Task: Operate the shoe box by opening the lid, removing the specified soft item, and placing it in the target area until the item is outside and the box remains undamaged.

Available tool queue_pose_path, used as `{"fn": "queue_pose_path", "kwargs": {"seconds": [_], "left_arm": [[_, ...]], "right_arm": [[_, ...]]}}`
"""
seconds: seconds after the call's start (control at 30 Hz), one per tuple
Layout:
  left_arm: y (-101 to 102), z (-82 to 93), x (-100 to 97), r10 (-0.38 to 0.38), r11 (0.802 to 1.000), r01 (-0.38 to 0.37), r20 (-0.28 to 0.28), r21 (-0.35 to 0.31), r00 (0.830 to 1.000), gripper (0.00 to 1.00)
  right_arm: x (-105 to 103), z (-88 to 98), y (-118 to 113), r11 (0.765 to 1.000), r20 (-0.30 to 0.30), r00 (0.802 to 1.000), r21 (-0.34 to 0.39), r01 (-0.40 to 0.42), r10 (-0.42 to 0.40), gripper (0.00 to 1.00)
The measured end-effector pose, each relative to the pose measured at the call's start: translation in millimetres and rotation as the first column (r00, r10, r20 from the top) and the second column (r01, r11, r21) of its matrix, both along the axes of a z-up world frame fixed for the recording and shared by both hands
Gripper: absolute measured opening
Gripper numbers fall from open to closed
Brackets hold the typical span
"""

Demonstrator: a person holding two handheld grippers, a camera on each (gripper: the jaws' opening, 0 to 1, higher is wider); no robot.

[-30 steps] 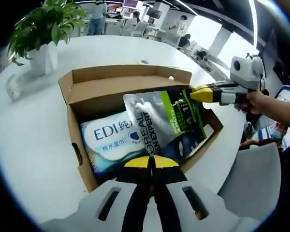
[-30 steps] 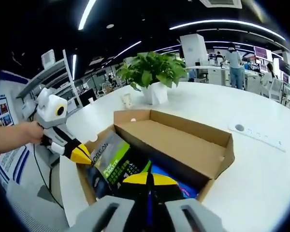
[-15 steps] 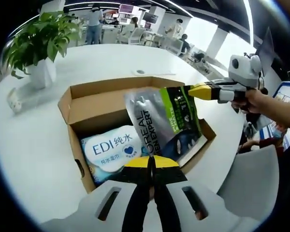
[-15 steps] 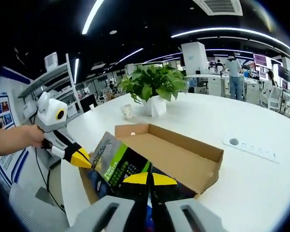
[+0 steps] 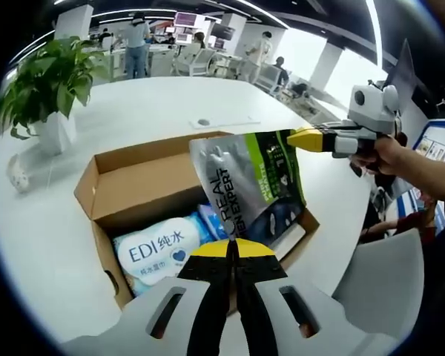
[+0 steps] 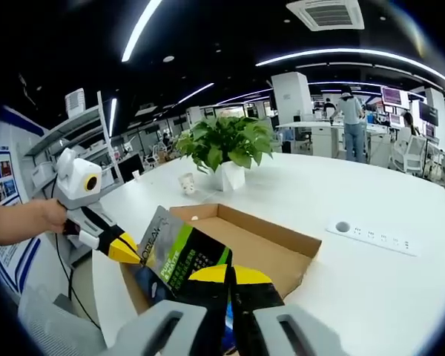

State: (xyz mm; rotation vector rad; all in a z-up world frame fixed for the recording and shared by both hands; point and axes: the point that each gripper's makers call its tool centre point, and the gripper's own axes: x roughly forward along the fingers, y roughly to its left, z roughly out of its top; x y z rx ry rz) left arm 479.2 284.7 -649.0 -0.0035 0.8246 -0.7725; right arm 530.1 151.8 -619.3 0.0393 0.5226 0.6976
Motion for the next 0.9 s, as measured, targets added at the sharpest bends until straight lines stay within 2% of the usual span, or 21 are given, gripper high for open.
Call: {"fn": "queue_pose_path", "kwargs": {"seconds": [0.5, 0.67, 0.9], "left_arm": [[-45, 8.1, 2.3, -0.046, 0.999, 0.046, 0.013, -0.017, 0.999, 0.0], [-62, 9.0, 2.3, -0.063, 0.998, 0.063, 0.007, -0.027, 0.998, 0.0], [-85, 8.5, 1.5, -0.082, 0.996, 0.082, 0.002, -0.038, 0.997, 0.0]], "right_arm": [[1, 8.9, -46, 0.998, 0.025, 0.998, -0.028, 0.054, -0.053, 0.0], [-1, 5.4, -62, 0.996, 0.028, 0.998, -0.059, 0.062, -0.061, 0.0], [-2, 6.0, -86, 0.993, 0.027, 0.995, -0.066, 0.099, -0.097, 0.0]]}}
